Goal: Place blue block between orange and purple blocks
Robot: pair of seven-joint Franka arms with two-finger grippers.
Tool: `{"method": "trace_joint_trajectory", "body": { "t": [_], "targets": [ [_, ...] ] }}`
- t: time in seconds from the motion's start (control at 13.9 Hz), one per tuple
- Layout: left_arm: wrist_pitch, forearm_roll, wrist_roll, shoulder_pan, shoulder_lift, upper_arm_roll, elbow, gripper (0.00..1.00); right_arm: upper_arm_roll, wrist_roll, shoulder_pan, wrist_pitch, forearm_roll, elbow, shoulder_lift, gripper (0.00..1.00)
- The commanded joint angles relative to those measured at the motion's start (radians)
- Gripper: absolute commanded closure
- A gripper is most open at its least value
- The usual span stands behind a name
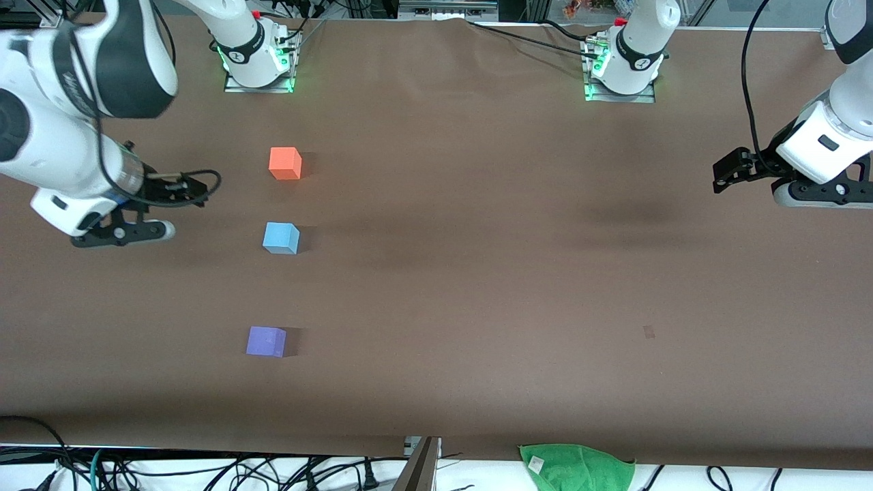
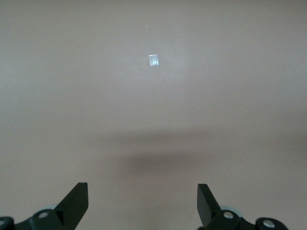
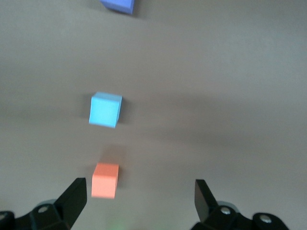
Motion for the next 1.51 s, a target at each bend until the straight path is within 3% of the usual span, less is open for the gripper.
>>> {"method": "trace_joint_trajectory", "body": {
  "t": [0.0, 0.29, 0.5, 0.65, 1.08, 1.44],
  "targets": [
    [-0.017, -0.018, 0.022, 0.001, 0.0, 0.002, 0.013, 0.0, 0.002, -0.003, -0.007, -0.117, 0.012, 0.084, -0.003, 0.0],
    [-0.017, -0.018, 0.021, 0.001, -0.001, 0.002, 0.012, 0.0, 0.021, -0.006, -0.07, -0.143, 0.017, 0.058, -0.066, 0.0],
    [-0.017, -0.019, 0.021, 0.001, -0.001, 0.002, 0.012, 0.0, 0.146, -0.014, -0.165, -0.146, 0.014, 0.027, -0.105, 0.0],
    [-0.016, -0.019, 0.021, 0.0, 0.0, 0.001, 0.013, 0.0, 0.197, -0.015, -0.196, -0.148, -0.006, 0.028, -0.114, 0.0],
    [-0.016, -0.019, 0.016, -0.005, 0.0, 0.001, 0.013, 0.0, 0.202, -0.02, -0.265, -0.126, 0.002, 0.03, -0.215, 0.0],
    [-0.014, -0.019, 0.016, -0.005, 0.0, 0.001, 0.013, 0.0, 0.268, 0.0, -0.3, -0.184, 0.005, 0.015, -0.229, 0.0]
  ]
}}
